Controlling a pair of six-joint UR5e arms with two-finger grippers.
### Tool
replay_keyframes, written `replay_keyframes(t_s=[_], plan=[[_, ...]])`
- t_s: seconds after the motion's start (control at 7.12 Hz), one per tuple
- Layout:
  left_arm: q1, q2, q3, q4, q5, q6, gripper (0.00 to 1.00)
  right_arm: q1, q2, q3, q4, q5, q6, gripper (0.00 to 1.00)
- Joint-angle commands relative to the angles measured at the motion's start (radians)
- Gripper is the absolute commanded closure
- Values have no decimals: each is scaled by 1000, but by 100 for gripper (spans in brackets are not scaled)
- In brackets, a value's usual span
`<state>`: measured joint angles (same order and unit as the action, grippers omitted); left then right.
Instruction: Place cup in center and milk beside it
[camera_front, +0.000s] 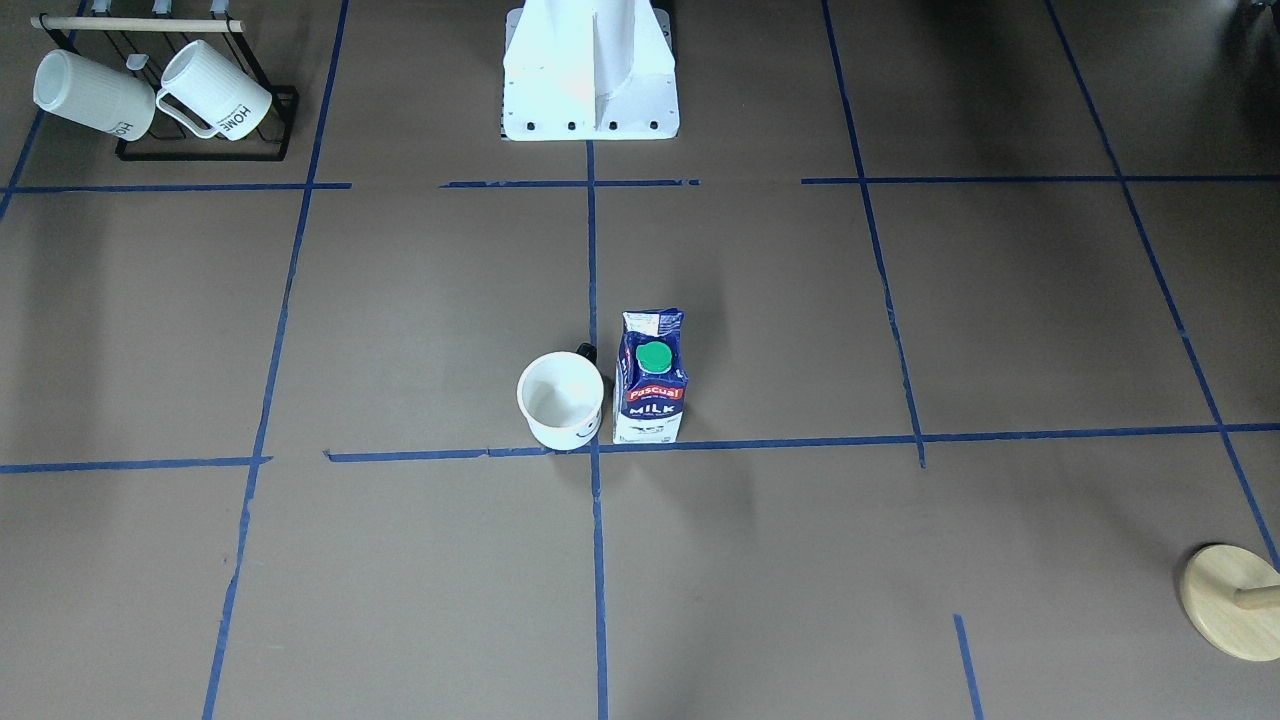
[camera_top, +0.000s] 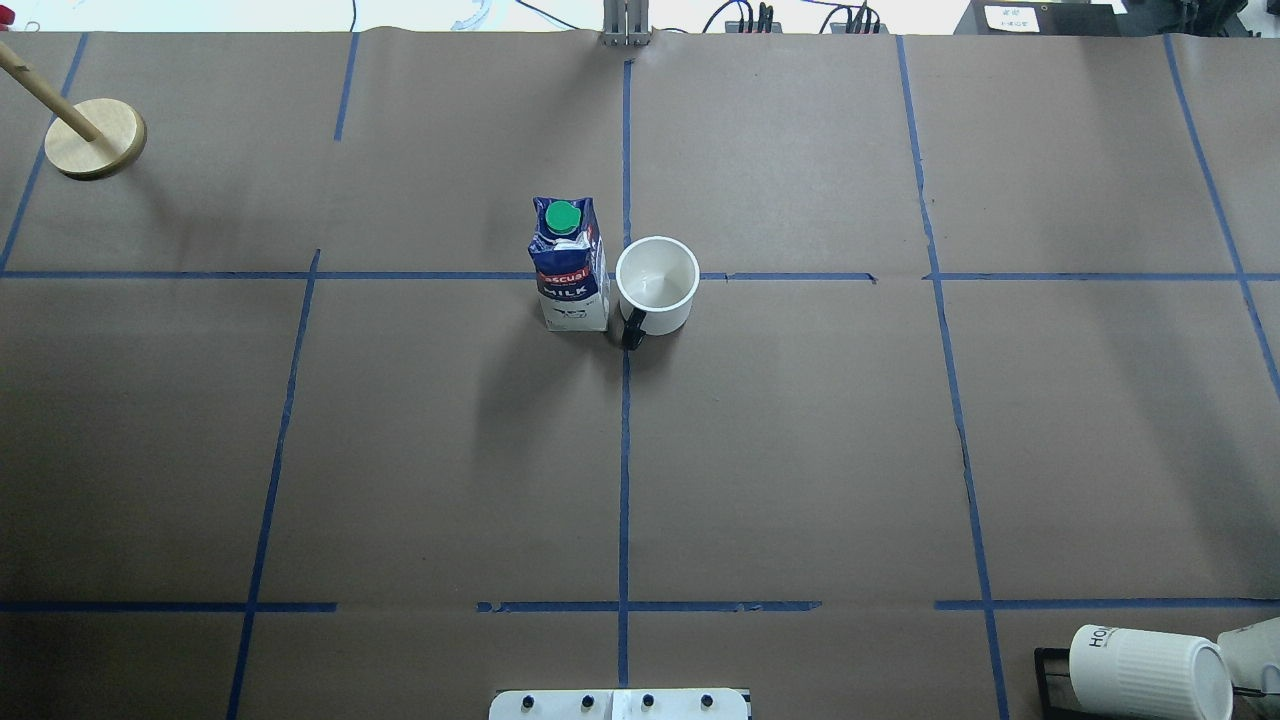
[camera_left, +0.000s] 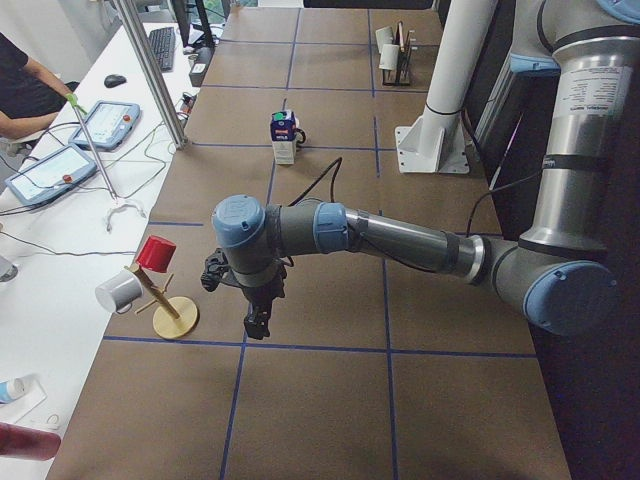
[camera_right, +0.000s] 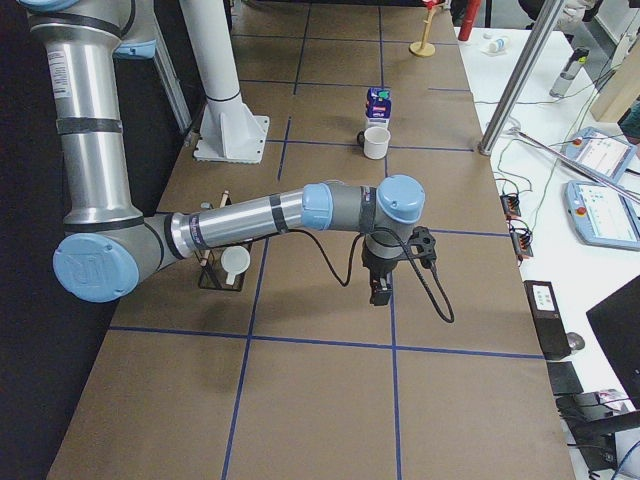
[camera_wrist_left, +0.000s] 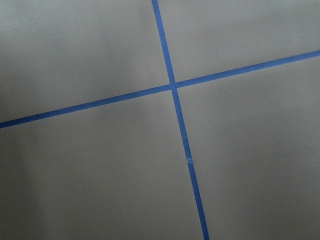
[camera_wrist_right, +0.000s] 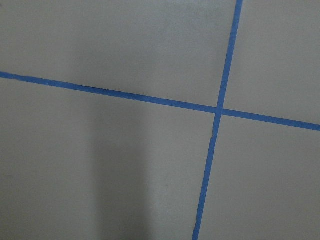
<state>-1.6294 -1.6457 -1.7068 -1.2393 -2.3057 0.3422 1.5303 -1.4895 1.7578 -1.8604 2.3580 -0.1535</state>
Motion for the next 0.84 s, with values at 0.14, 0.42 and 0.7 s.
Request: replay_keyframes(t_s=[0.14,0.42,0.7], plan=[[0,0,7,0,2,0,0,-18,8,-7,1,1,0,0],[5,-2,10,7,20,-5,0,-18,-3,-9,0,12,-3,0],[6,-3,-10,6,17,-6,0,-18,-23,-11,1,14,-6,0]])
